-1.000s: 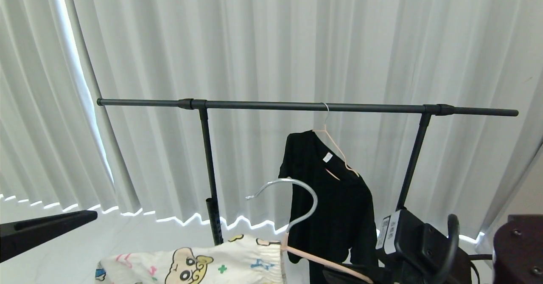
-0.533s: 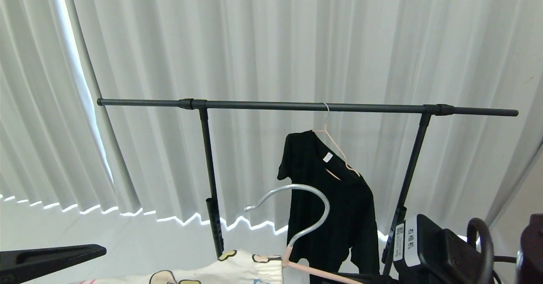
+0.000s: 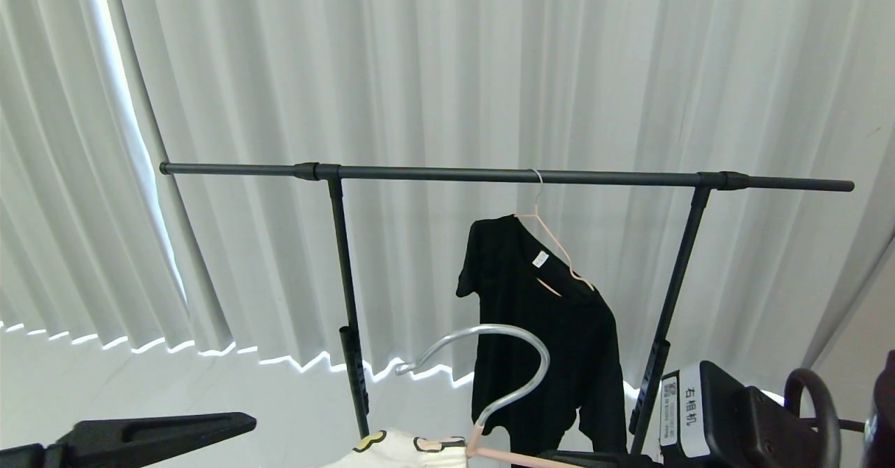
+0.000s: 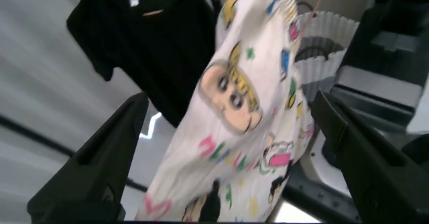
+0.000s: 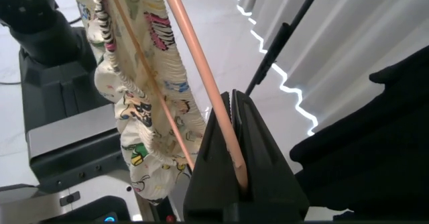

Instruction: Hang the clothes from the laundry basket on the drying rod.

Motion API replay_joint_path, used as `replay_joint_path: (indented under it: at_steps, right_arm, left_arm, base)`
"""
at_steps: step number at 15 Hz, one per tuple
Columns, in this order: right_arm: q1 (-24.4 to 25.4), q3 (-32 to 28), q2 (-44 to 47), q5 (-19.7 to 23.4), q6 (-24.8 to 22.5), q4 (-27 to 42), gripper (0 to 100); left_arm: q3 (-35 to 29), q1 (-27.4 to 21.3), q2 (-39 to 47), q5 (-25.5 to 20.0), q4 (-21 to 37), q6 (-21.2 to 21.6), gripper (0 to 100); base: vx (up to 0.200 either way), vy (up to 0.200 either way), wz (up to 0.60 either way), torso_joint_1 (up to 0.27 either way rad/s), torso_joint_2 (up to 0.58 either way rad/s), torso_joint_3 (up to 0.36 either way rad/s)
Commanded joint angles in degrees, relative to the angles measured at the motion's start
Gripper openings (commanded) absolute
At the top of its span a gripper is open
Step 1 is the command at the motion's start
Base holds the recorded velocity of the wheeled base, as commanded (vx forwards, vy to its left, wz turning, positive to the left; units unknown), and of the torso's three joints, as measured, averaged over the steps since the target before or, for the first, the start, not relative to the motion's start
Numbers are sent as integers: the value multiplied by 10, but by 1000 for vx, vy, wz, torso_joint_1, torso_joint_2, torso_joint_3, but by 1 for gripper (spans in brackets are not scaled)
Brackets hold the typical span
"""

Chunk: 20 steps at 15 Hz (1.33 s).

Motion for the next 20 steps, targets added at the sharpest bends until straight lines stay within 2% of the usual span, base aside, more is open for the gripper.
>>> replay_joint_path:
  at_steps: [1,3,8,9,12,13,20]
  right_arm:
    - [0,3,1,0,-1,0,0]
    - [-2,7,-3,0,-1,0,0]
    - [-10,30,-10,28,-30,0,0]
    - [-13,29,-10,44,-40,0,0]
    - [-14,29,-10,46,-41,0,0]
    - [-14,29,-10,46,-41,0,0]
    - [-17,25,-10,42,-40,-2,0]
  left_arm:
    - [8,25,44,-29,-9,1,100]
    - [27,44,41,-66,-10,3,100]
    - [47,53,41,-70,-12,1,100]
    - [50,53,48,-70,-15,1,100]
    - [60,53,61,-70,-16,3,100]
    - [60,53,62,-71,-17,2,0]
    - [60,53,75,-69,-17,3,0]
  base:
    - [0,0,0,0,0,0]
    - [0,0,0,0,0,0]
    - [0,0,0,0,0,0]
    - [0,0,0,0,0,0]
    - [0,0,0,0,0,0]
    - [0,0,0,0,0,0]
    - [0,0,0,0,0,0]
